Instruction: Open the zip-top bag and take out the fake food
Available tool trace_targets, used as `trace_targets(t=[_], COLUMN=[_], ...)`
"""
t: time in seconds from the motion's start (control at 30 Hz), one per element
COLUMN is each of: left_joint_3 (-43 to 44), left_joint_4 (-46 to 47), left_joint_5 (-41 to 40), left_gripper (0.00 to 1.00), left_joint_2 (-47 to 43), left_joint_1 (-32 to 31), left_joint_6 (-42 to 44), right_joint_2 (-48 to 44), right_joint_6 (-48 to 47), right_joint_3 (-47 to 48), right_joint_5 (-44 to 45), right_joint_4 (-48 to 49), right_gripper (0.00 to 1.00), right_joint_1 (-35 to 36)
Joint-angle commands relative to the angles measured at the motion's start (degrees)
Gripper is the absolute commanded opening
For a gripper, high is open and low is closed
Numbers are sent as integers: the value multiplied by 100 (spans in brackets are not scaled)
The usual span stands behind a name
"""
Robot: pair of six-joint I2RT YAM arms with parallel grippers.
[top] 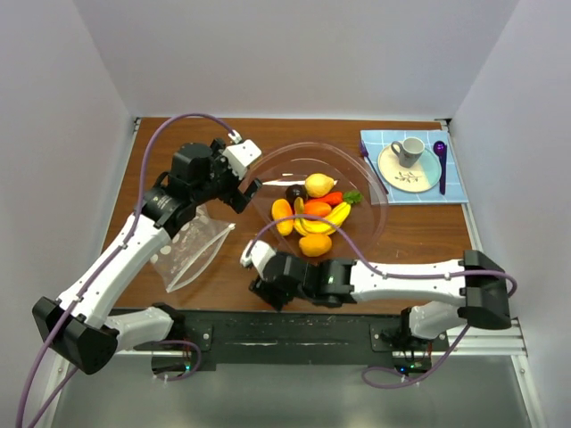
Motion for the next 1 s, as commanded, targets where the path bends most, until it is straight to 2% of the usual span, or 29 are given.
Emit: trace_targets(t=[0.0, 0.07, 0.1, 0.17, 0.2, 0.23, 0.3, 0.33, 0.43, 0.7, 0.83, 0.97], left_joint_3=[-145, -163, -180, -198, -224, -242, -242, -233, -198, -250, -294, -444], left_joint_4=[-75, -136, -145, -163, -146, -93, -93, -110, -215, -216, -190, -128], left_joint_5=[155, 146, 128, 67, 58, 40, 75, 75, 75, -39, -109, -162], left_gripper=[100, 100, 100, 100, 100, 100, 100, 100, 100, 100, 100, 100], left_joint_2=[-139, -139, -148, -157, -209, -244, -297, -306, -297, -412, -429, -526], left_joint_1=[26, 26, 26, 26, 26, 26, 26, 26, 26, 61, 139, 254], left_joint_6=[-247, -238, -238, -195, -168, -168, -177, -185, -256, -256, -265, -247], right_joint_2=[-509, -519, -458, -204, -141, -88, 79, 114, 150, -140, -395, -912], right_joint_6=[-401, -384, -340, -226, -208, -199, -190, -156, -68, -41, 143, 135], right_joint_3=[616, 703, 774, 1001, 1038, 1116, 1196, 1257, 1354, 1671, 1618, 1294], right_joint_5=[450, 460, 486, 425, 442, 503, 521, 565, 785, 1636, 2146, 2218], right_joint_4=[280, 474, 457, 309, 334, 343, 290, 247, 150, -386, -807, -853], right_gripper=[0, 0, 0, 0, 5, 22, 41, 66, 99, 99, 99, 99], right_joint_1=[-1166, -1660, -2158, -2522, -2689, -2734, -2831, -2849, -2884, -2928, -2928, -2928])
